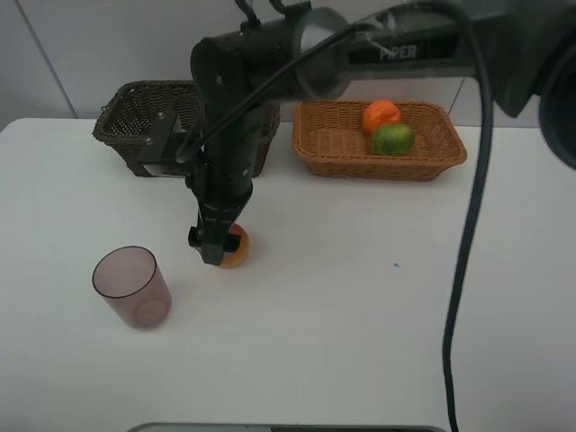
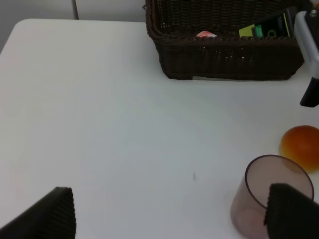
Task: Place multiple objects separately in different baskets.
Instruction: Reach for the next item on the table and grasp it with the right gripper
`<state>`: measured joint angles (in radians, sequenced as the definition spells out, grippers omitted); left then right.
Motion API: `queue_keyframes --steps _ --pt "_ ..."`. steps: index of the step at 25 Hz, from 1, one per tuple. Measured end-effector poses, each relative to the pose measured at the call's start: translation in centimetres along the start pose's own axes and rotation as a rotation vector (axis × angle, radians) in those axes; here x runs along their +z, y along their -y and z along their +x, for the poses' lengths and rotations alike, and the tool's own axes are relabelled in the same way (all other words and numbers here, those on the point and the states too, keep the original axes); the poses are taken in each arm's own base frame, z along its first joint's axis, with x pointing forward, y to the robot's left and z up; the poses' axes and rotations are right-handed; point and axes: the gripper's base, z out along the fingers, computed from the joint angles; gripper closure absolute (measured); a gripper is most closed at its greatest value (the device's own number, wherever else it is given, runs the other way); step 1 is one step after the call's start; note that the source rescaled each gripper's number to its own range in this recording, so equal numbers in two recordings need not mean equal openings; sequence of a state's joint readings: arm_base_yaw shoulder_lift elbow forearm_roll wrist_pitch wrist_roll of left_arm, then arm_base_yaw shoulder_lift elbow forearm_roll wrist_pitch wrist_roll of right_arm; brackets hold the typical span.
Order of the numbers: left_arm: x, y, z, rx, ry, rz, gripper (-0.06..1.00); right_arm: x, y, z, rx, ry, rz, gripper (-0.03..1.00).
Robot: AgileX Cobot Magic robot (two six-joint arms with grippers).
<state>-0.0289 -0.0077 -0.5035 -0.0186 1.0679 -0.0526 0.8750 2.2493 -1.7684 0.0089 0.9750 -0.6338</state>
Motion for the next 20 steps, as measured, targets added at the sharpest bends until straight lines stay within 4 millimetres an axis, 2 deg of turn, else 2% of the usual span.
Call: queue_keyframes --steps 9,20 --pt "0.0 0.0 0.0 0.000 0.000 -0.001 -0.04 2.7 1.3 0.7 0.028 0.001 0.010 -0.03" --pt "0.0 0.0 0.0 0.000 0.000 -0.001 -0.04 4.9 1.3 0.7 0.051 0.018 -0.003 -0.03"
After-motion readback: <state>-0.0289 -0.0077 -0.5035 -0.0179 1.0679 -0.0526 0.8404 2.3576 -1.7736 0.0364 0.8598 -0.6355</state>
